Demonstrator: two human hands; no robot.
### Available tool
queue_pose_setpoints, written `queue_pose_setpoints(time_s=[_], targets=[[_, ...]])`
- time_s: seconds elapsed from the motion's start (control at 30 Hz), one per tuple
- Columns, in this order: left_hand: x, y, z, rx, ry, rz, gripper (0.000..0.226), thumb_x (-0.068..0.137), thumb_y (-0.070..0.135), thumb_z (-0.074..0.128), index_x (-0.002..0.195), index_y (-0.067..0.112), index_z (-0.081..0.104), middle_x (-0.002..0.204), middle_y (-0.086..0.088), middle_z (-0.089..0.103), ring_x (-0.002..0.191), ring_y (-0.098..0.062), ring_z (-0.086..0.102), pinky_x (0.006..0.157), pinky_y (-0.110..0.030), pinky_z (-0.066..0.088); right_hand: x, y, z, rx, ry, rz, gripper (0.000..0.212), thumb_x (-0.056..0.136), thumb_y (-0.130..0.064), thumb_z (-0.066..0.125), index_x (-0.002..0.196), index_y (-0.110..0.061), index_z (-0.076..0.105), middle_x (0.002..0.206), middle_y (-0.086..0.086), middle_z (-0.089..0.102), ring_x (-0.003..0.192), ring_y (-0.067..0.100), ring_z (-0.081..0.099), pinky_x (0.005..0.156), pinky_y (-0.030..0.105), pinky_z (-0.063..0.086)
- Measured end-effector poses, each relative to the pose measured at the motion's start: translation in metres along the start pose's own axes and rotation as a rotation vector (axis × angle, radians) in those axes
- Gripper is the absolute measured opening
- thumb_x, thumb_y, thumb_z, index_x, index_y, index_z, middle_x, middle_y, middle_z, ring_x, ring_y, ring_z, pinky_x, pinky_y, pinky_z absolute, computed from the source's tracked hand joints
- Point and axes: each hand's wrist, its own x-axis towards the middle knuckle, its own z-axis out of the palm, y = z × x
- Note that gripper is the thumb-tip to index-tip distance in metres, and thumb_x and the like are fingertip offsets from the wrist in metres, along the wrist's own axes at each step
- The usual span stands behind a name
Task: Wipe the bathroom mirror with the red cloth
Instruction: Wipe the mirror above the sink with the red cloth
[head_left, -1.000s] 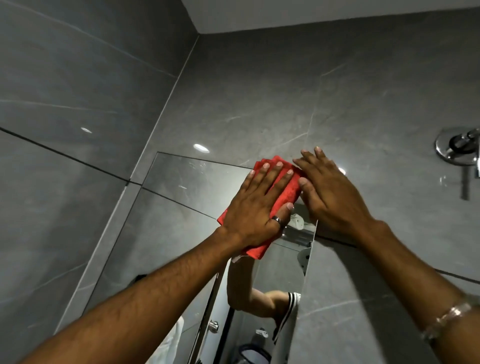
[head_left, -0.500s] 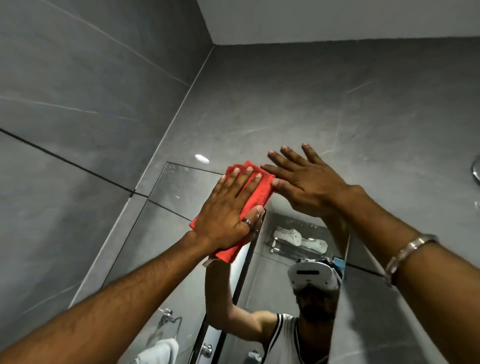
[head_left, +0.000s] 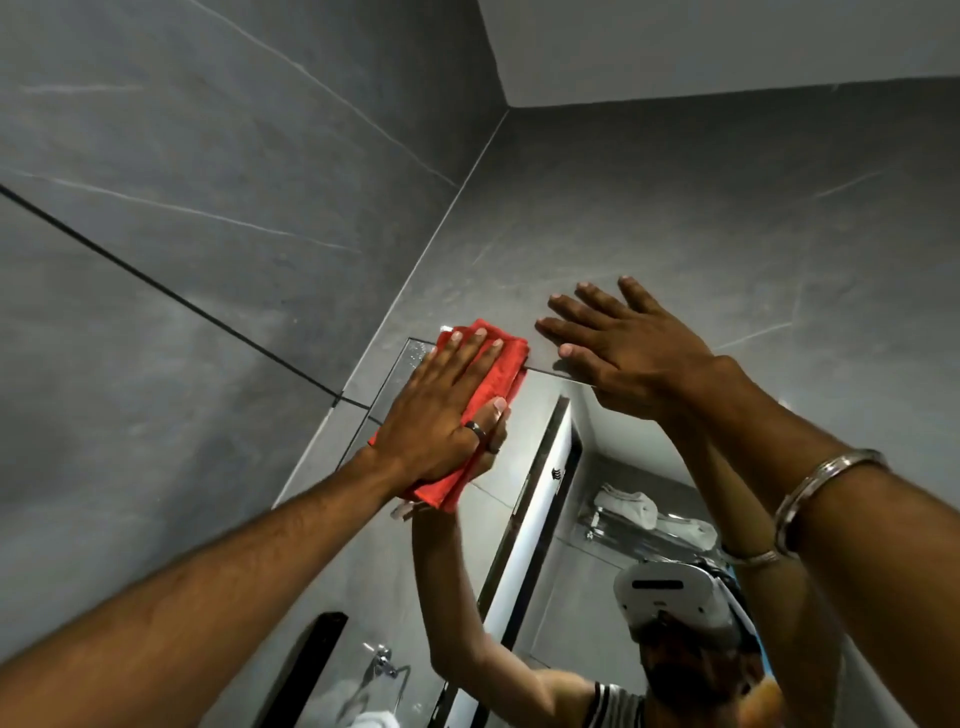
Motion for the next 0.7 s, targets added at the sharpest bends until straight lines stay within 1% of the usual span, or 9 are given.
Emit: queue_pose_setpoints(time_s=[0.1, 0.17, 0.3, 0.47, 0.57, 0.63, 0.7], targets=[[0.0, -0.019, -0.005, -0.015, -0.007, -0.016, 0.071, 0.104, 0.059, 0.021, 0.164, 0.034, -0.006, 0.175, 0.009, -0.009, 0.161, -0.012, -0.014, 0.132, -0.048, -0.003, 0.018, -0.008, 0.004, -0.026, 0.018, -0.002, 0.07, 0.099, -0.067, -0.009, 0.163, -0.044, 0.006, 0.173, -0.009, -0.001, 0.161, 0.019, -0.006, 0.13, 0.055, -0.007], [0.0, -0.029, -0.009, -0.024, -0.014, -0.023, 0.071, 0.104, 0.057, 0.023, 0.165, 0.031, -0.003, 0.175, 0.008, -0.009, 0.161, -0.012, -0.014, 0.133, -0.048, -0.002, 0.03, -0.014, 0.007, -0.034, 0.022, 0.0, 0.069, 0.099, -0.066, -0.008, 0.163, -0.043, 0.006, 0.174, -0.008, 0.0, 0.162, 0.021, -0.004, 0.13, 0.057, -0.006], [0.0, -0.043, -0.015, -0.039, -0.031, -0.028, 0.073, 0.103, 0.056, 0.023, 0.165, 0.029, -0.005, 0.174, 0.008, -0.011, 0.16, -0.012, -0.016, 0.133, -0.047, -0.004, 0.047, -0.024, 0.013, -0.055, 0.039, 0.009, 0.065, 0.101, -0.066, -0.005, 0.162, -0.045, 0.004, 0.173, -0.008, -0.001, 0.16, 0.02, -0.007, 0.129, 0.058, -0.007], [0.0, -0.063, -0.018, -0.061, -0.033, -0.032, 0.074, 0.103, 0.056, 0.023, 0.165, 0.028, -0.004, 0.174, 0.007, -0.01, 0.16, -0.012, -0.015, 0.133, -0.044, -0.004, 0.063, -0.037, 0.017, -0.055, 0.046, 0.025, 0.065, 0.101, -0.066, -0.006, 0.162, -0.045, 0.004, 0.173, -0.008, -0.001, 0.157, 0.018, -0.012, 0.129, 0.059, -0.008], [0.001, -0.072, -0.018, -0.063, -0.045, -0.031, 0.073, 0.103, 0.057, 0.022, 0.163, 0.03, -0.008, 0.174, 0.006, -0.012, 0.16, -0.014, -0.017, 0.133, -0.045, -0.005, 0.066, -0.04, 0.017, -0.054, 0.046, 0.029, 0.065, 0.101, -0.065, -0.006, 0.162, -0.045, 0.004, 0.173, -0.008, -0.001, 0.159, 0.02, -0.008, 0.129, 0.059, -0.008], [-0.001, -0.073, -0.015, -0.046, -0.045, -0.021, 0.073, 0.103, 0.06, 0.02, 0.162, 0.033, -0.012, 0.174, 0.005, -0.015, 0.16, -0.015, -0.019, 0.132, -0.044, -0.009, 0.065, -0.041, 0.015, -0.056, 0.045, 0.034, 0.065, 0.101, -0.065, -0.006, 0.163, -0.045, 0.004, 0.174, -0.008, -0.001, 0.161, 0.021, -0.005, 0.129, 0.059, -0.007], [-0.006, -0.071, -0.012, -0.038, -0.038, -0.024, 0.074, 0.102, 0.063, 0.019, 0.163, 0.032, -0.012, 0.174, 0.005, -0.017, 0.16, -0.016, -0.02, 0.131, -0.042, -0.012, 0.065, -0.043, 0.014, -0.054, 0.043, 0.037, 0.066, 0.101, -0.066, -0.006, 0.163, -0.045, 0.005, 0.173, -0.008, 0.0, 0.162, 0.022, -0.004, 0.129, 0.059, -0.007]])
